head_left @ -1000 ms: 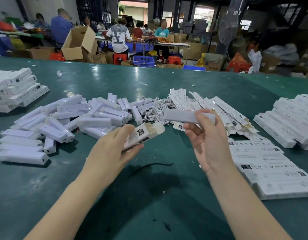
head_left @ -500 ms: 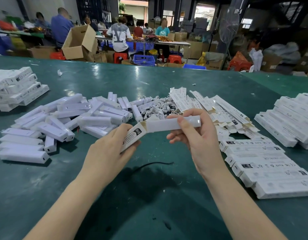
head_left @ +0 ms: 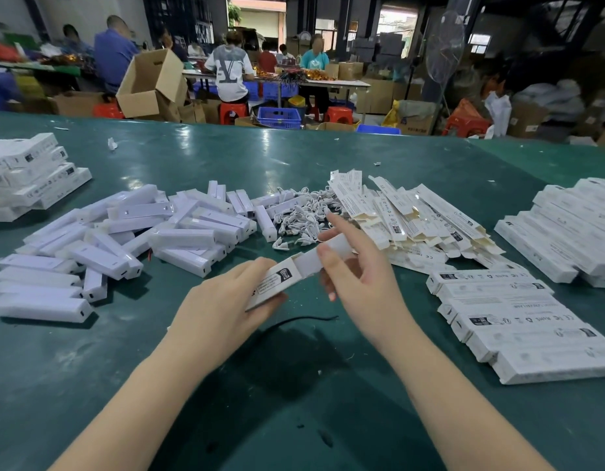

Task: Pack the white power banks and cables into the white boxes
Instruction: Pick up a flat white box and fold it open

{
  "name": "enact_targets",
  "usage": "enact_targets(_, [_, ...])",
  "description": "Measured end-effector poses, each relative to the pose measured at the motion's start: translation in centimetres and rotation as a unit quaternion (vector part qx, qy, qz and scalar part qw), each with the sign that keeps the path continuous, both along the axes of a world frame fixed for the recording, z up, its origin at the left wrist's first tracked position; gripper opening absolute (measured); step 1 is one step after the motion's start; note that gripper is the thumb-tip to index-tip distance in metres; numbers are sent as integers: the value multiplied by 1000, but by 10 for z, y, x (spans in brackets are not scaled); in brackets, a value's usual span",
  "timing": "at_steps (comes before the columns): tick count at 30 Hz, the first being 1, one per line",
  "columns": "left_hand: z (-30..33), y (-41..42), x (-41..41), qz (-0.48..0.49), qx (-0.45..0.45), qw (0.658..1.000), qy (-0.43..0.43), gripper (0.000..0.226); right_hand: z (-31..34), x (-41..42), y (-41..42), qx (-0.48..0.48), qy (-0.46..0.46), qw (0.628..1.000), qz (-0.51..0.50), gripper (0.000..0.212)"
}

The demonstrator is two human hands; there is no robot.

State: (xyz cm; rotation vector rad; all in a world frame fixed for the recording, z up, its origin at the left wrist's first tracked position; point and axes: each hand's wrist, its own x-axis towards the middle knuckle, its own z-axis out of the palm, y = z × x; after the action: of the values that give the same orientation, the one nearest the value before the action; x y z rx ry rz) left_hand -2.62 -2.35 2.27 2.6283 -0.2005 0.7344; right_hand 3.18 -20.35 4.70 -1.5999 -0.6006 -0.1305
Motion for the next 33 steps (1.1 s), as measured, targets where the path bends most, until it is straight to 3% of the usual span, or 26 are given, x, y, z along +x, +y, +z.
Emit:
enact_targets(3, [-1,-1,1,25,-25,999,-9,25,-2,-3,3,10,-23,1000,-5,41])
enact_targets(6, [-1,-1,2,29,-34,999,-20,25,0,-3,1,37,-39,998,-35,21])
enact_targets(9, [0,-1,1,21,-39,999,-8,26,0,-4,1,-55,-87,994,-26,4])
enact_targets(13, [1,-2,0,-7,-47,999,-6,27,-4,-11,7,-140,-82,986,48,11])
enact_targets(19, [0,-2,-1,10,-63,998,-12,25,0,-8,3,-51,-75,995,30,41])
enact_targets(22, [0,-3,-1,-10,-57,998,-7,27,-2,-6,5,-40,-113,993,7,27])
enact_targets(28, [1,-4,-1,-3,-54,998,-13,25,-10,-7,7,-4,-55,998,-16,20])
enact_targets(30, [2,-5,-1,8,-47,999,-17,25,-13,-11,11,-51,-163,983,-69,18])
enact_targets(33, [4,-4,-2,9,-66,998,-15,28,-18,-17,18,-123,-328,929,-116,22])
